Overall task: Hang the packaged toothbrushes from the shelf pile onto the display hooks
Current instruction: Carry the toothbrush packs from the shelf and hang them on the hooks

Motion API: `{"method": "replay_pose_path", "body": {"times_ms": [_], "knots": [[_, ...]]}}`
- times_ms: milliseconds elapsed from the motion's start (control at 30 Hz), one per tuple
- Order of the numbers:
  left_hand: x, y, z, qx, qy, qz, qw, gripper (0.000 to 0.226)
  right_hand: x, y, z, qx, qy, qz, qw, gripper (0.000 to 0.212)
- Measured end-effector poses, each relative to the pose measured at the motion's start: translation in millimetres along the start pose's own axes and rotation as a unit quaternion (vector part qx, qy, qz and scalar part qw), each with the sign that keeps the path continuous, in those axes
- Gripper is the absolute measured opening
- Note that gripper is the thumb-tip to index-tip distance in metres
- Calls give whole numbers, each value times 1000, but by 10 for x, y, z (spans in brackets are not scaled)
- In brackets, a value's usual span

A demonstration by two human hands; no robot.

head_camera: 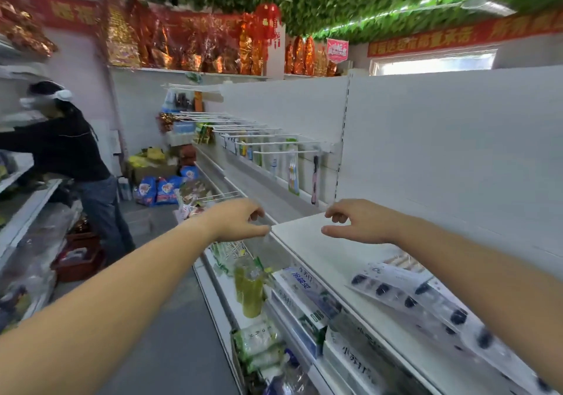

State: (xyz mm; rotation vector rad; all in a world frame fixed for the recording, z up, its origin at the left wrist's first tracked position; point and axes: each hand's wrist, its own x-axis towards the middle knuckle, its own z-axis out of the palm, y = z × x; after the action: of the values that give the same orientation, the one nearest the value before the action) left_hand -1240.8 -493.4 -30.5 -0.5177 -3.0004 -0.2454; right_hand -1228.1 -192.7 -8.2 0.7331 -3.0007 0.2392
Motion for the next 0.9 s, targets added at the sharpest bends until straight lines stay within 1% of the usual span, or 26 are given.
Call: {"method": "replay_pose_path", "body": {"times_ms": [100, 167, 233, 300, 400, 500, 600, 733, 767, 833, 900], "knots": [[511, -53, 77, -11, -4, 51, 999, 65, 67, 174, 22, 0, 11, 63, 998, 54], [837, 4, 117, -15, -19, 88, 996, 66, 43, 259, 0, -3, 4, 111, 994, 56], [1121, 111, 155, -31, -29, 122, 992, 65, -16, 330, -58, -17, 0, 157, 987, 58], [1354, 236, 193, -46, -26, 161, 986, 62, -118, 366, -120, -20, 17, 202, 979, 60], [1560, 510, 308, -44, -35, 210, 976, 58, -422, 423, -172, -31, 22, 268, 963, 59], [1683, 894, 445, -39, -58, 253, 965, 62, -868, 520, -285, -44, 34, 340, 939, 58], [1766, 1282, 564, -45, -76, 269, 959, 63, -1331, 578, -388, -54, 46, 406, 911, 60], [1730, 1728, 787, -35, -155, 275, 948, 63, -1887, 657, -382, -70, 17, 490, 869, 63], [1704, 1820, 826, -34, -164, 279, 945, 61, -2012, 669, -363, -67, 11, 510, 857, 63], [1648, 1986, 869, -65, -172, 277, 943, 52, -2230, 680, -321, -57, 2, 544, 837, 63], [1602, 2139, 879, -110, -191, 268, 938, 52, -2391, 674, -302, -45, 4, 564, 825, 66]]}}
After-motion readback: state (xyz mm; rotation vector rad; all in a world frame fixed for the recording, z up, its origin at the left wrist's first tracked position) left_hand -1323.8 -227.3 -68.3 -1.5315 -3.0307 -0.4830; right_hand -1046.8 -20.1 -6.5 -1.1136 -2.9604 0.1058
